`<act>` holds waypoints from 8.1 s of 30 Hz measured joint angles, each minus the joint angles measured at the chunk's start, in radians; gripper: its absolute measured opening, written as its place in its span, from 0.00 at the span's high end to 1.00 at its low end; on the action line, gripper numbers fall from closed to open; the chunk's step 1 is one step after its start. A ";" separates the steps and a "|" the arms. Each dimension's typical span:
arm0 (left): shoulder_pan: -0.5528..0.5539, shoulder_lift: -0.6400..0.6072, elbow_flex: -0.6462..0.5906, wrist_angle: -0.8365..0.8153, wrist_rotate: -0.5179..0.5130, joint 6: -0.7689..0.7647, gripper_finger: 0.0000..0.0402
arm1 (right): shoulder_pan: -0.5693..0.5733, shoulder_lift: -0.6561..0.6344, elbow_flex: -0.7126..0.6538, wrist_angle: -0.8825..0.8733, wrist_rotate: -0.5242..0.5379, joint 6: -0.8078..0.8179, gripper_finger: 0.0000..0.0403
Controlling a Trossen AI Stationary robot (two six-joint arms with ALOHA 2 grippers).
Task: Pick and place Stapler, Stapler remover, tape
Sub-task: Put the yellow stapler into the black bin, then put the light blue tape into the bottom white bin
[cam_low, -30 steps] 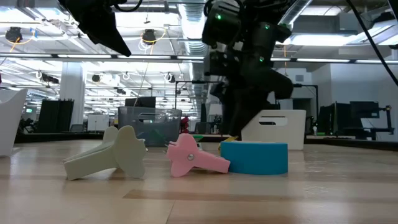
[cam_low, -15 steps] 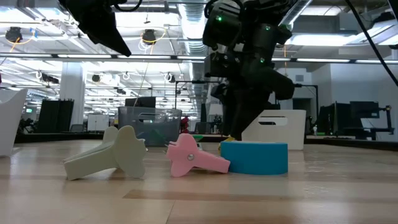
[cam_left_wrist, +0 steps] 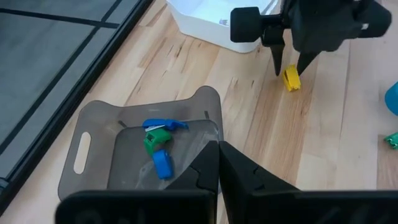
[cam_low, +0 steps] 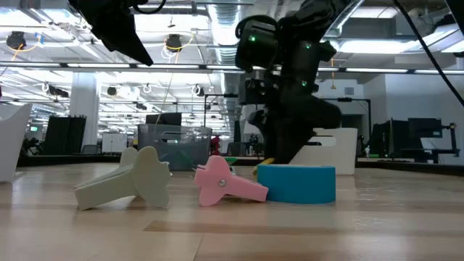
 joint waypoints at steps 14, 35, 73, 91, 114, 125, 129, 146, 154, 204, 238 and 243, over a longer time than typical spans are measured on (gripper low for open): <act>0.000 0.000 0.000 0.000 0.000 0.001 1.00 | 0.003 0.034 0.001 0.053 -0.004 -0.010 0.81; 0.000 0.000 0.000 -0.001 0.000 0.008 1.00 | -0.095 0.007 0.304 0.057 0.017 -0.086 0.88; 0.000 0.000 0.001 -0.004 0.007 -0.018 1.00 | -0.177 0.175 0.334 0.268 0.007 -0.051 0.86; 0.000 0.000 0.001 -0.004 0.007 -0.018 1.00 | -0.177 0.175 0.334 0.284 0.013 -0.060 0.59; 0.000 0.000 0.001 -0.004 0.007 -0.018 1.00 | -0.111 0.170 0.334 0.304 0.328 -0.212 0.48; 0.000 0.000 0.001 -0.004 0.007 -0.021 1.00 | -0.122 0.170 0.334 0.394 0.090 0.028 0.32; 0.000 0.000 0.001 -0.004 0.007 -0.021 1.00 | -0.151 0.169 0.379 0.432 0.033 0.195 0.34; 0.000 0.000 0.000 -0.003 0.007 -0.021 1.00 | -0.253 0.169 0.433 0.347 -0.261 0.463 0.37; 0.000 0.000 0.000 -0.004 0.007 -0.021 1.00 | -0.169 0.169 0.433 0.305 -0.197 0.174 0.39; -0.091 0.000 -0.124 0.199 0.006 0.078 1.00 | 0.204 -0.505 -0.479 0.760 0.410 0.281 1.00; -0.091 0.000 -0.124 0.234 0.007 0.034 1.00 | 0.294 -0.516 -0.171 -0.034 0.461 1.228 1.00; -0.091 0.000 -0.124 0.240 0.007 0.033 1.00 | 0.303 -0.515 -0.173 -0.050 0.377 1.355 1.00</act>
